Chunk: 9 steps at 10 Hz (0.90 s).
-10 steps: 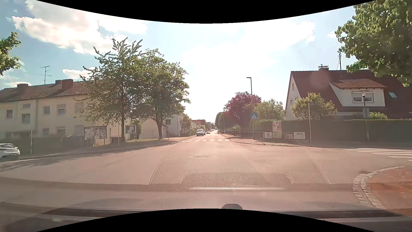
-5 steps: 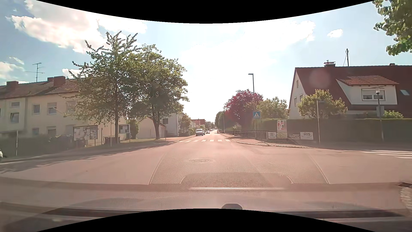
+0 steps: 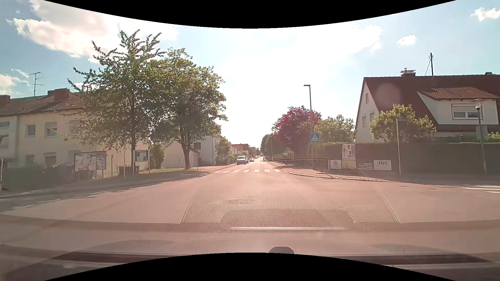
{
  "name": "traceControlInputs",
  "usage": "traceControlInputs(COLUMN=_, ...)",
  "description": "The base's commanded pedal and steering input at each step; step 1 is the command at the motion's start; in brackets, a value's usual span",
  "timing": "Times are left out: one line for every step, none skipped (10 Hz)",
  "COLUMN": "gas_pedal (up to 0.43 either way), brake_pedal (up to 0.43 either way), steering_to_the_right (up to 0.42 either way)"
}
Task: Follow the waypoints while adhering to traffic rules and regulations
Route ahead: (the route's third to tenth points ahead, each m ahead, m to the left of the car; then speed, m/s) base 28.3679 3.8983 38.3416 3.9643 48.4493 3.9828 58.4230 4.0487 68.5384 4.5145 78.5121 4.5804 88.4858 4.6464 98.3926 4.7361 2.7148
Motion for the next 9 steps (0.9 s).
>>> traceControlInputs(gas_pedal=0.177, brake_pedal=0.0, steering_to_the_right=0.0)
traceControlInputs(gas_pedal=0.228, brake_pedal=0.0, steering_to_the_right=-0.001)
traceControlInputs(gas_pedal=0.228, brake_pedal=0.0, steering_to_the_right=-0.002)
traceControlInputs(gas_pedal=0.24, brake_pedal=0.0, steering_to_the_right=-0.002)
traceControlInputs(gas_pedal=0.248, brake_pedal=0.0, steering_to_the_right=-0.002)
traceControlInputs(gas_pedal=0.248, brake_pedal=0.0, steering_to_the_right=-0.002)
traceControlInputs(gas_pedal=0.248, brake_pedal=0.0, steering_to_the_right=-0.002)
traceControlInputs(gas_pedal=0.248, brake_pedal=0.0, steering_to_the_right=-0.002)
traceControlInputs(gas_pedal=0.248, brake_pedal=0.0, steering_to_the_right=-0.002)
